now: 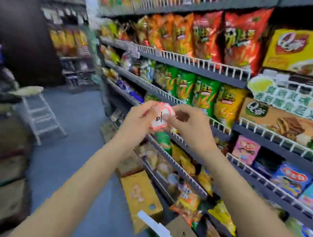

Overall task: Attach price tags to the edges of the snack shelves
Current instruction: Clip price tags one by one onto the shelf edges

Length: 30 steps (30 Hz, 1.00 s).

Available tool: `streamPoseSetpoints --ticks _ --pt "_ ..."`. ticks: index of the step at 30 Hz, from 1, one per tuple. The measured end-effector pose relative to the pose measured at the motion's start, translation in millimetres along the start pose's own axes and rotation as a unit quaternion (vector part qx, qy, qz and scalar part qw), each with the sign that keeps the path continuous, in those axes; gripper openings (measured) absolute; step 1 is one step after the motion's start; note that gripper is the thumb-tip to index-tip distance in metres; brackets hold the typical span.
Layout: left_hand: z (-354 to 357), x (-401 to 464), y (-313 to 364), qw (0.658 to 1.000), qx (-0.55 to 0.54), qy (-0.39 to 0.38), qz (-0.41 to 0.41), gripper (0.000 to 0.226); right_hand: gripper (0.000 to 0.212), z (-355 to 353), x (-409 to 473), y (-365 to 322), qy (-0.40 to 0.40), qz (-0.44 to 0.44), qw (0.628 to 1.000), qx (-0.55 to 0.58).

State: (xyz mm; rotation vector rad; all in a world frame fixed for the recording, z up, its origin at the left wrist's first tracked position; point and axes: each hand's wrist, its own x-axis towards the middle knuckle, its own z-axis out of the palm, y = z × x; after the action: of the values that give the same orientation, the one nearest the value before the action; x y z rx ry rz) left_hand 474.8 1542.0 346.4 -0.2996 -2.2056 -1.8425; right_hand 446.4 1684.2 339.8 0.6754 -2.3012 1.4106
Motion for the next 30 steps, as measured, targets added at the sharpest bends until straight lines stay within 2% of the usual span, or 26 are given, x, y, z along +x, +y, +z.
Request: streamPoseSetpoints --ticks 2,5,9,15,18,21,26,30 --pt "-55 -16 14 0.994 0.057 0.084 0.027 0.024 0.015 48 16 -38 -0.027 -0.033 0.997 0.062" --pt "-126 -52 35 0.961 0.150 0.225 0.060 0.029 0.015 116 28 -97 -0.077 -0.085 0.984 0.140" --pt "-190 -111 73 0.891 0.244 0.373 0.084 0.026 0.009 180 24 -177 -0.161 -0.132 0.943 0.260" --pt "-237 -201 140 0.792 0.298 0.528 0.070 0.020 0.019 225 -12 -288 -0.266 -0.221 0.871 0.348" --pt "-238 -251 169 0.716 0.356 0.599 0.039 0.022 0.022 231 -42 -330 -0.325 -0.251 0.831 0.374" --pt "-220 -304 194 0.647 0.399 0.650 0.019 0.010 0.026 231 -80 -364 -0.381 -0.282 0.785 0.400" --pt "-174 -394 221 0.563 0.367 0.740 -0.030 0.014 0.011 215 -167 -411 -0.476 -0.320 0.692 0.439" --pt "-138 -460 247 0.488 0.340 0.800 -0.076 0.031 0.011 188 -241 -446 -0.541 -0.301 0.613 0.490"
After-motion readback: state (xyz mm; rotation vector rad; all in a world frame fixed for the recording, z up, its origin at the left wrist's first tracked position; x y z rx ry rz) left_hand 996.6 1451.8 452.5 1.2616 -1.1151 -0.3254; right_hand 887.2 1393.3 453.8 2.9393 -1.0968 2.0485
